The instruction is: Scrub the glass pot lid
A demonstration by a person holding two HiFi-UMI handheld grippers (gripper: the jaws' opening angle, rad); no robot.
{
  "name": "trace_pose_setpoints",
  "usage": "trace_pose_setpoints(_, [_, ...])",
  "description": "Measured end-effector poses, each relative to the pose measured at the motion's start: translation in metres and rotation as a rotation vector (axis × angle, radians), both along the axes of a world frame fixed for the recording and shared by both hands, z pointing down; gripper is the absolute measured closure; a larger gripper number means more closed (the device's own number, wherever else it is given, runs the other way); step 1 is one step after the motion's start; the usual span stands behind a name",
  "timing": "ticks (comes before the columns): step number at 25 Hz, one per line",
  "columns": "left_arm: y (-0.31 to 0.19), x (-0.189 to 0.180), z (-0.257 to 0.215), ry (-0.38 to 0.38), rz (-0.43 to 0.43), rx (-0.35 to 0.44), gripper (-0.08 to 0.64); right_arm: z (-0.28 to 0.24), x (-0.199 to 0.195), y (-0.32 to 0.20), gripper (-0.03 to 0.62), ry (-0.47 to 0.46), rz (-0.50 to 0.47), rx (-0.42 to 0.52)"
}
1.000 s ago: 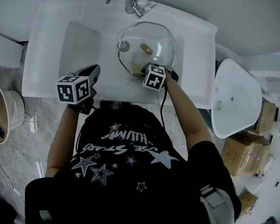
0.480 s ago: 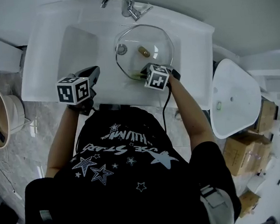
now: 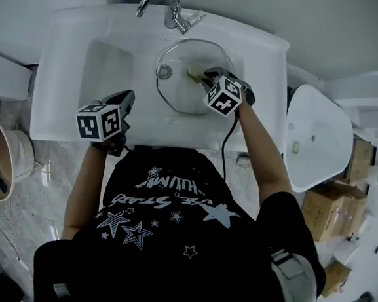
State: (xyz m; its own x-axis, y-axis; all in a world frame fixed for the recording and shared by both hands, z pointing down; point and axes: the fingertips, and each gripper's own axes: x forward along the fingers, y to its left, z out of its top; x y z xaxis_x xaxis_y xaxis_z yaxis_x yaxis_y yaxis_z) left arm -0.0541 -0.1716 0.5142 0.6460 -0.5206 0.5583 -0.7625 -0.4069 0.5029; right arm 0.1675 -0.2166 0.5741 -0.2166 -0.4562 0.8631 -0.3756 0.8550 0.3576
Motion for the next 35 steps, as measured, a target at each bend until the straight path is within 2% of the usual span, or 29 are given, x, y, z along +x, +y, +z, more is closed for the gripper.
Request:
trace_pose_setpoints(3, [-0.003,0.0,-0.002,0.001,-0.004,0.002,0.552,-0.008,0.014,-0.022,0.525,0.037,0.071,0.078])
trace_pose_setpoints(11, [-0.007,-0.003,-0.003,-0.004,-0.011,-0.001,0.552,-0.02,0.035,-0.05,0.525,0.077,0.227,0.2])
trace_pose_setpoints(20, [-0.011,0.0,0.0,-0.004,-0.012,-0.008,0.552,-0.021,0.065,-0.058,0.525,0.11,0.411,0.247])
trace_pose_setpoints(24, [-0.013,-0.001,0.003,-0.001,-0.015,-0.014,0.552,-0.017,0.058,-0.054,0.525,0.079,0.406,0.249])
trace_pose_setpoints(28, [-0.015,-0.001,0.005,0.0,-0.015,-0.017,0.552,-0.007,0.052,-0.049,0.525,0.097,0.375,0.231])
trace_pose_setpoints(35, [-0.015,-0.001,0.005,-0.002,-0.017,-0.019,0.552,-0.011,0.062,-0.056,0.525,0.09,0.48,0.25])
